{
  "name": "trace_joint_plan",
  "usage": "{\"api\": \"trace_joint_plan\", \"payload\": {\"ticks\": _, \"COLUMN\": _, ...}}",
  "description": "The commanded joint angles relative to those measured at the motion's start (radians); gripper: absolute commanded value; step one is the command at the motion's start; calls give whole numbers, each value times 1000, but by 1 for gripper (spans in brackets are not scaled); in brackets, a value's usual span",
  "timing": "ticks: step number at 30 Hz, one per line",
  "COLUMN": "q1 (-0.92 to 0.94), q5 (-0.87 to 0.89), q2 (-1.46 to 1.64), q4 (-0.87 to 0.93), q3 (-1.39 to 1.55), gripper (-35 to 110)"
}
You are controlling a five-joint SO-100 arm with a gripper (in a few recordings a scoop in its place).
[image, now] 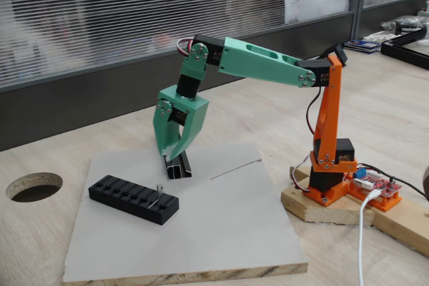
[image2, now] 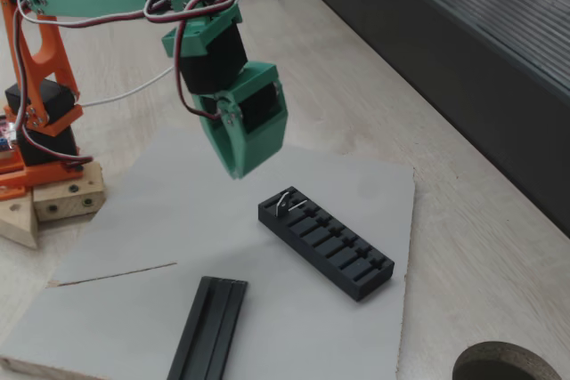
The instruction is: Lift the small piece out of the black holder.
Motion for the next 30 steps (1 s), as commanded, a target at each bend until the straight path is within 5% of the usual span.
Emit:
{"api": "trace_joint_plan", "payload": {"ticks": 1, "q1": -25, "q5": 18, "q2": 9, "q4": -43, "q3": -5, "gripper": 1}}
{"api": "trace_joint_plan", "payload": {"ticks": 16, "q1": -25, "q5": 11, "q2": 9, "q4": -43, "q3": -3, "gripper": 2}}
{"api": "trace_joint_plan", "payload": {"ticks": 30, "q1": -28, "q5": 23, "q2": -35, "q4": -40, "q3": 51, "gripper": 33}}
